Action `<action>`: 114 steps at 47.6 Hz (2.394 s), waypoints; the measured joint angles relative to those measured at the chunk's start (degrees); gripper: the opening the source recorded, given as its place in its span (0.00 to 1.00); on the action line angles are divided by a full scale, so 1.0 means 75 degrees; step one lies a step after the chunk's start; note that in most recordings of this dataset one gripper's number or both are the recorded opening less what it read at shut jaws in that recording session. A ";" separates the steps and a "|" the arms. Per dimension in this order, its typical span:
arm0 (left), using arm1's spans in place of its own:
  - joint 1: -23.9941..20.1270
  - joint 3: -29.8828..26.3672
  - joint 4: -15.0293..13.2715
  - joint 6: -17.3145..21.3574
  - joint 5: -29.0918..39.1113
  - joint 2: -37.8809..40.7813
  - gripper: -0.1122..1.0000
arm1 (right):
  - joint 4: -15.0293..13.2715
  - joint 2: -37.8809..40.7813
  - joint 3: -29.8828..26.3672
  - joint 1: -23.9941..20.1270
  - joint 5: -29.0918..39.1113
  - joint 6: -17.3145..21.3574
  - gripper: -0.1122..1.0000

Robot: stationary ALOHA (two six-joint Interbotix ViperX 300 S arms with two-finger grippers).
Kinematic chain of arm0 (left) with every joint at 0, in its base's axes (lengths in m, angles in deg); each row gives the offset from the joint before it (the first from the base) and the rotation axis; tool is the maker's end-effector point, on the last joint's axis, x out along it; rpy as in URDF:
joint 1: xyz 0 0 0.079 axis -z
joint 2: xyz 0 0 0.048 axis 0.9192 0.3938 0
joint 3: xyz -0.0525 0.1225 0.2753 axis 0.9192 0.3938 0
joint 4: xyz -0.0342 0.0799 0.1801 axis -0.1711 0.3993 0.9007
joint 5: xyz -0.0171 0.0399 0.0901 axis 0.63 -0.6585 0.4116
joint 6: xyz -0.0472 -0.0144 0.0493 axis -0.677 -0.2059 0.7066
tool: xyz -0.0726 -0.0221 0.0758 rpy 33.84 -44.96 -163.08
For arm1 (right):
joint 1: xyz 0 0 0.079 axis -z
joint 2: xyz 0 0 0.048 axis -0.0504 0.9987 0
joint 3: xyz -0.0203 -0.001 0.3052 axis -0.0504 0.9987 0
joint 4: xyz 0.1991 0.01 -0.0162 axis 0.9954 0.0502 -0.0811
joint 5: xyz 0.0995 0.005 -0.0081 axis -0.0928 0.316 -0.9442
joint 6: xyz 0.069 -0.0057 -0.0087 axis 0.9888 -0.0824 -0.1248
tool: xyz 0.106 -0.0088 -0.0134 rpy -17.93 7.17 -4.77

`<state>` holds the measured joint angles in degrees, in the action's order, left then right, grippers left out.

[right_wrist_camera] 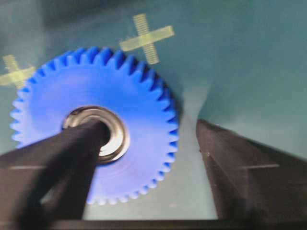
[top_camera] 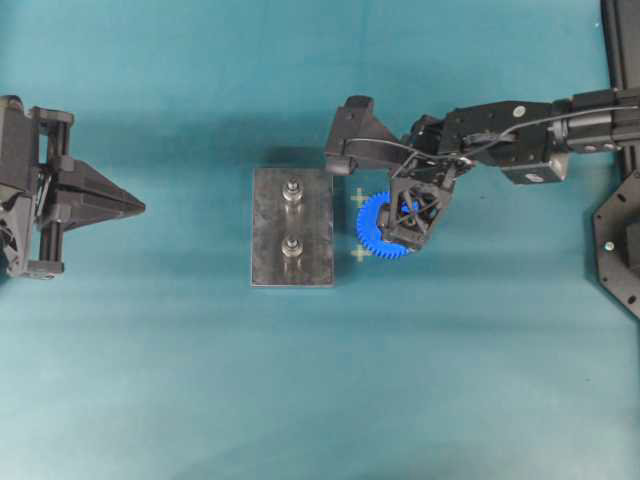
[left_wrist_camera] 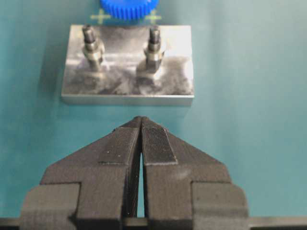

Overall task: Fit the large gear onto the shaft.
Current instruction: 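Lower the right gripper over the blue gear and grip its bearing hub, then lift the blue gear and carry it over the upper shaft, then align the gear bore with the upper shaft and lower it on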

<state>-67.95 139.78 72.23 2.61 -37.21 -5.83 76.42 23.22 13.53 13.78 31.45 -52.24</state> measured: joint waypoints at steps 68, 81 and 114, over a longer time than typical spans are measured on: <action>0.0000 0.0000 0.0000 -0.0059 0.0000 0.0012 0.10 | -0.0047 0.1066 -0.4547 0.0281 0.2730 -0.0305 0.53; 0.0000 0.0000 0.0000 -0.0059 0.0000 0.0012 0.10 | -0.0047 0.1477 -0.4863 0.0281 0.2883 -0.0340 0.53; 0.0000 0.0000 0.0000 -0.0059 0.0012 0.0070 0.10 | 0.0023 0.1711 -0.4898 0.0281 0.2977 -0.0340 0.53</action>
<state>-67.95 139.78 72.23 2.17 -37.12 -5.30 76.59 36.05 -23.21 15.89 53.77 -54.79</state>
